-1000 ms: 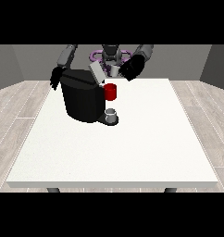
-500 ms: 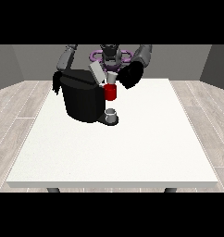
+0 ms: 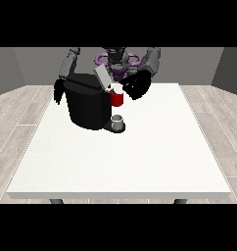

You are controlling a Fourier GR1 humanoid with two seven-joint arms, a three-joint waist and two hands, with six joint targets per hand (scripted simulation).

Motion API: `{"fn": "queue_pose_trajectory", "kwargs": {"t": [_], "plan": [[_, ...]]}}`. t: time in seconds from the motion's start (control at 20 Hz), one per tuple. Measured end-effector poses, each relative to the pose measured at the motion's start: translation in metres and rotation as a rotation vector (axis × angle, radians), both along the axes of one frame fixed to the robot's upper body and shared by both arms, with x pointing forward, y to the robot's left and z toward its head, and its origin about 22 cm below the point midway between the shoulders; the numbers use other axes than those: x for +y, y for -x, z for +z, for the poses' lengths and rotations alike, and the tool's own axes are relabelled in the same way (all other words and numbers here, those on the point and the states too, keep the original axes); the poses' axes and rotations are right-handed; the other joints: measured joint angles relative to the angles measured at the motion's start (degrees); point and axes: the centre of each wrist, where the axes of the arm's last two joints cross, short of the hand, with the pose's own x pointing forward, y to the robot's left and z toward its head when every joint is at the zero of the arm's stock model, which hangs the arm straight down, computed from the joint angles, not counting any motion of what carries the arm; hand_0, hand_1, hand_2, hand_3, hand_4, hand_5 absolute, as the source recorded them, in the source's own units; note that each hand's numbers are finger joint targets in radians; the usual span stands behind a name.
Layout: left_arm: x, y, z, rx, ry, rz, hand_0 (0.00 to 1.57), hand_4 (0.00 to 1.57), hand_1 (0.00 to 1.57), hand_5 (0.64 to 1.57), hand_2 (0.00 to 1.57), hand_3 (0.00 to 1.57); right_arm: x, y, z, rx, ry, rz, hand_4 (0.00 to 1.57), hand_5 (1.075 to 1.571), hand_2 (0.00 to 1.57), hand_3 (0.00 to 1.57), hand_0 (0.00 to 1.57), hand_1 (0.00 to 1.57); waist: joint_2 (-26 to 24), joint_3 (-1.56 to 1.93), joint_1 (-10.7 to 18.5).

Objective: Insert the coffee pod into the coffee machine and close the lid

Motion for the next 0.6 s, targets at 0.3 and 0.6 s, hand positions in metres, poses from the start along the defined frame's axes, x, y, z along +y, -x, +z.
{"fn": "queue_pose_trajectory", "kwargs": {"t": [0.3,0.6], "plan": [[0.009,-0.001,0.015,-0.019,-0.034,0.0,1.42,0.66,1.42,1.571,1.46,1.35,0.003,-0.011,0.01,-0.016,-0.002,-0.002,0.26,1.571,0.0,0.0,0.0,0.0,1.6,0.04,-0.3],[0.007,-0.002,0.022,-0.04,-0.027,0.02,1.43,0.6,1.43,1.571,1.45,1.39,0.005,-0.014,0.008,-0.018,0.006,0.001,0.29,1.571,0.0,0.0,0.0,0.0,2.0,0.0,-0.7]]}}
